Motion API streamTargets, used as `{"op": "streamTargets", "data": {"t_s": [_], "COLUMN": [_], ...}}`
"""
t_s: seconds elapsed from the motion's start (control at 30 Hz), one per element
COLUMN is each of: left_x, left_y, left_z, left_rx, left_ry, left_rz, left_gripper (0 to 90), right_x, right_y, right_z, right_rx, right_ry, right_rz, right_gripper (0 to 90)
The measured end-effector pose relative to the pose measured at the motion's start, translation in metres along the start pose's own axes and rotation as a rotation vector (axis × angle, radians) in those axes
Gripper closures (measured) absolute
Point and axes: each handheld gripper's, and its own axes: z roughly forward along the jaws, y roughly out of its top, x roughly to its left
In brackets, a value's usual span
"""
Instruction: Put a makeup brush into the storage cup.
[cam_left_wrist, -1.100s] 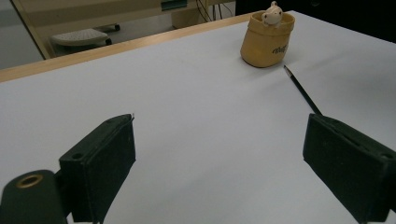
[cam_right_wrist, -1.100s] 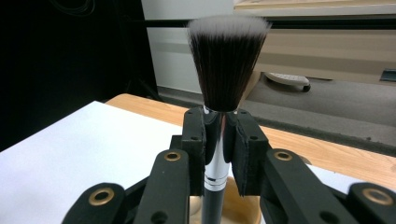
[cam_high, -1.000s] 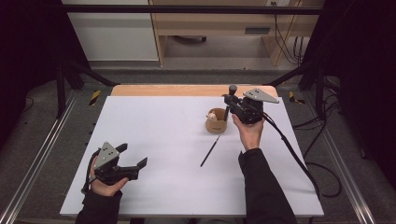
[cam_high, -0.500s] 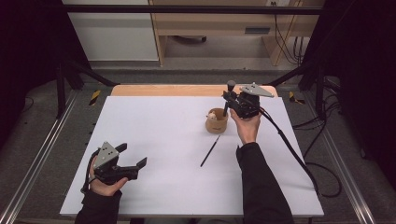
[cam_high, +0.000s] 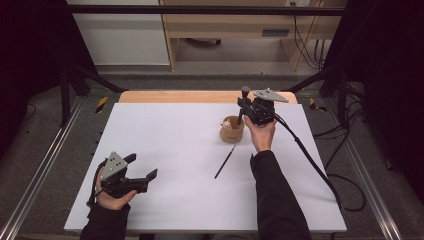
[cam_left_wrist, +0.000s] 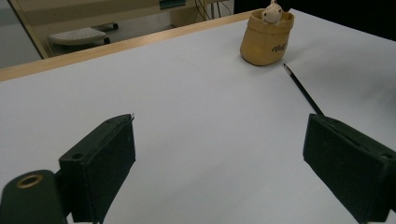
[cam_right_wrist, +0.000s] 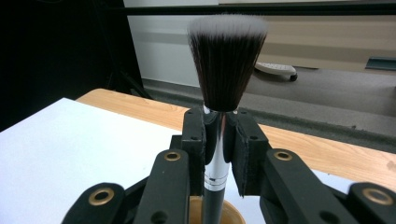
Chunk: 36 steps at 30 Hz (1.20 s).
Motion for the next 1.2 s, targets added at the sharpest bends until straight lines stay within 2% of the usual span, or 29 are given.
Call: {"op": "streamTargets", "data": {"t_s": [0.33, 1.2], "left_x": [0.000, 0.000], "left_y": [0.000, 0.000], "left_z": [0.000, 0.000], "left_rx": [-0.001, 0.004], "left_ry": [-0.001, -0.003], "left_rz": [0.000, 0.009], "left_gripper": [8.7, 8.6], "right_x": [0.000, 0.000], "right_y": [-0.008, -0.032], "right_z": [0.011, 0.025], "right_rx": [0.028, 0.116], "right_ry": [-0.004, -0.012], "right_rz": [-0.010, 0.013], "right_gripper": [77.2, 77.2]}}
